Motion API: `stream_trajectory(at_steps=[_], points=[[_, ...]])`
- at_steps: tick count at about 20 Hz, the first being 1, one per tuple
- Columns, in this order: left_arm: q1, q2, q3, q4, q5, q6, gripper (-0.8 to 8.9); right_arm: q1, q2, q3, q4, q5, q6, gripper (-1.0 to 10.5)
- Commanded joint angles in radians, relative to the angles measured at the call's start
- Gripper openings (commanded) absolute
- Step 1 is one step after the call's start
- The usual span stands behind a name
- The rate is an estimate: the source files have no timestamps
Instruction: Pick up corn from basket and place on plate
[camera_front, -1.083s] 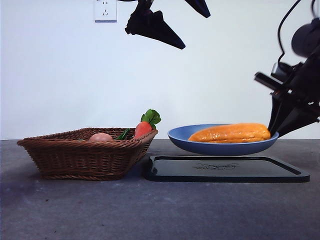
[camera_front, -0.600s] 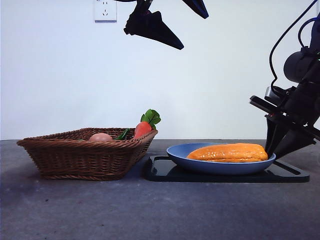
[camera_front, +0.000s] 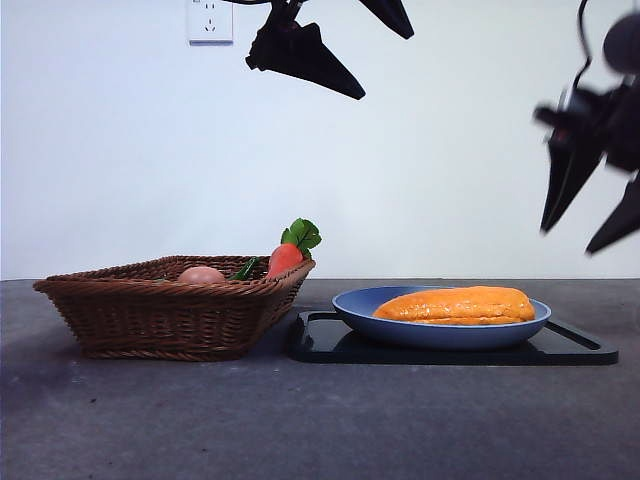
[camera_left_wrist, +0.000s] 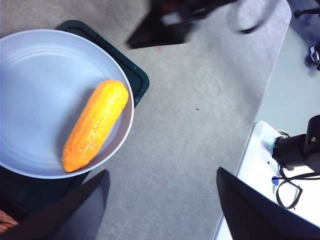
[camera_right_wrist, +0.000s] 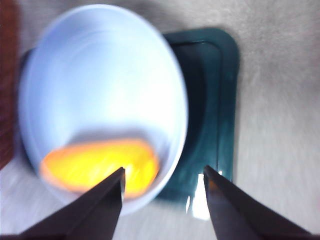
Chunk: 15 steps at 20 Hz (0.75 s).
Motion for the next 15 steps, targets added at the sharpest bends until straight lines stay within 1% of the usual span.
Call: stream_trajectory(at_steps=[1,5,7,10,11,14,15], points=[[-0.004,0.002,0.03,0.008,0.004,0.005,3.35,0.012,-0.1,0.021,-0.072,0.0,-0.072,2.6],[-0.003,0.002,0.03,-0.006,0.004,0.005,3.33,0.071,-0.306,0.02,-0.187,-0.001,-0.101,2.5],[-0.003,0.002,0.03,-0.012,0.004,0.005,3.05,0.114,-0.389,0.013,-0.24,0.0,-0.109,2.3],[-0.003,0.002,0.03,-0.012,0.004,0.005,2.17,0.179,-0.492,-0.022,-0.281,0.001,-0.114,2.0],[-0.003,0.002,0.03,-0.013,0.004,0.005,1.88,0.198,-0.519,-0.043,-0.281,0.001,-0.114,1.7],[-0.003,0.002,0.03,-0.016,0.004,0.005,0.67,0.235,-0.581,-0.124,-0.267,0.002,-0.115,0.2],[-0.003,0.002,0.03,-0.016,0.004,0.005,0.19,0.238,-0.595,-0.156,-0.253,0.002,-0.116,0.0]])
